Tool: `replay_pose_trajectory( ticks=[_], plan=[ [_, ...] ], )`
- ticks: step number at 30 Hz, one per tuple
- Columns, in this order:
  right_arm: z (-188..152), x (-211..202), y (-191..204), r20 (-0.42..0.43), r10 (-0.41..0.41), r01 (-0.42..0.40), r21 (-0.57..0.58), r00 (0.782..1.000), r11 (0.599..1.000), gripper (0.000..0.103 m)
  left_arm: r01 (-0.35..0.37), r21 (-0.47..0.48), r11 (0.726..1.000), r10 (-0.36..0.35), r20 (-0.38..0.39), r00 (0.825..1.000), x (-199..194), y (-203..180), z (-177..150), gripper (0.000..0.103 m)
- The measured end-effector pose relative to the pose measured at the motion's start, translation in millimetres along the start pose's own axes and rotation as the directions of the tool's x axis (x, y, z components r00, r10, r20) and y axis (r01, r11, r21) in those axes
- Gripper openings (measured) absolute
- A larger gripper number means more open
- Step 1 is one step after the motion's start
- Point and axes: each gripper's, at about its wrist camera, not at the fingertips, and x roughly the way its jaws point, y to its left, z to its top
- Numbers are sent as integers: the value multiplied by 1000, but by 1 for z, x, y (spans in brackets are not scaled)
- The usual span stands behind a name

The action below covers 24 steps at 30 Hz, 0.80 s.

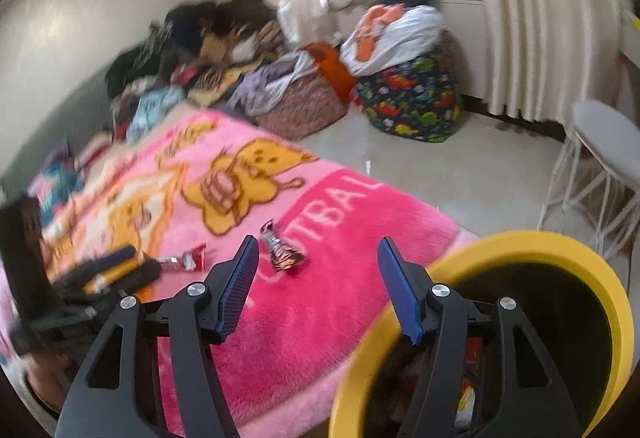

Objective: Collect trash
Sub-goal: 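Move both tools back over the last wrappers on the blanket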

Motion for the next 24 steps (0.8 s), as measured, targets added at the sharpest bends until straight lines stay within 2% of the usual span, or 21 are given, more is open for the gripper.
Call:
replay_pose_trajectory(
  ticks=[3,6,8,11,14,16,18,20,22,24],
  plan=[
    [4,28,17,-67,-19,14,-73,998,997,60,-32,-31,999,32,-4,999,1,25,0,92],
    [6,57,30,-131,2,-17,-114,991,993,59,-61,-70,996,60,-18,998,4,50,-1,92],
    [6,74,36,-171,-14,-9,-132,985,991,59,-75,-100,992,72,-34,997,9,66,-4,92],
    [5,105,45,-248,-31,-4,-143,968,990,53,-67,-152,986,58,-63,996,18,84,-9,92],
    [4,132,51,-305,-73,24,-160,950,987,44,-45,-194,980,29,-86,996,28,92,-16,83],
    [-1,148,51,-347,-90,35,-160,933,986,24,-40,-209,977,21,-92,996,33,94,-18,75],
    [-4,149,51,-347,-90,39,-151,934,988,21,-41,-209,977,23,-88,996,36,94,-20,68],
    [-5,142,50,-331,-70,29,-128,941,991,19,-30,-206,978,13,-84,996,37,91,-21,52],
    [-6,132,47,-309,-51,19,-106,950,994,19,-33,-200,979,15,-89,996,38,88,-20,29],
    [-7,119,43,-283,-31,10,-73,959,997,19,-10,-195,981,-8,-90,996,38,83,-21,18]
  ],
)
